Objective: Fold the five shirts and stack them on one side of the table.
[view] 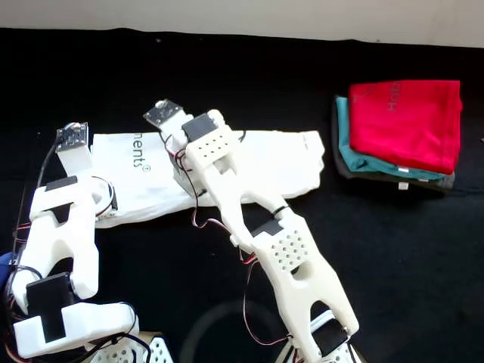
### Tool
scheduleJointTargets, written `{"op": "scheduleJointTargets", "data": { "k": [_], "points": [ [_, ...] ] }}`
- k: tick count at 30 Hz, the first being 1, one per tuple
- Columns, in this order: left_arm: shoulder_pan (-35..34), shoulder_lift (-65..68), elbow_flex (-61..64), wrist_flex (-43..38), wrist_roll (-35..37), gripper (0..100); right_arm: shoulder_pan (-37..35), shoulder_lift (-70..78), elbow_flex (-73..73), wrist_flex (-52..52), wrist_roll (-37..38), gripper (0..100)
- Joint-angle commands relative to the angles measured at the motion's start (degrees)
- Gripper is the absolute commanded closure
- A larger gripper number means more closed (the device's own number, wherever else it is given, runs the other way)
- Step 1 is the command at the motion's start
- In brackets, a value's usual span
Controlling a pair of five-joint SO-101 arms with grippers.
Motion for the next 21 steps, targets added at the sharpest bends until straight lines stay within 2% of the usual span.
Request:
{"op": "scheduleJointTargets", "data": {
  "k": [1,10,18,21],
  "points": [
    [-0.5,-0.8,0.1,-0.5,-0.1,99,-0.3,-0.7,-1.1,2.0,-0.6,99.3],
    [-0.5,-0.8,0.1,-0.5,0.1,99,0.4,-0.7,-4.0,7.0,-0.4,99.3],
    [-0.6,-2.2,-1.6,-0.1,0.3,99,4.5,-0.8,-31.5,9.8,-0.3,99.3],
    [-0.9,-5.2,-5.5,6.0,0.3,94,8.4,-0.8,-37.9,9.8,-0.3,98.8]
  ]
}}
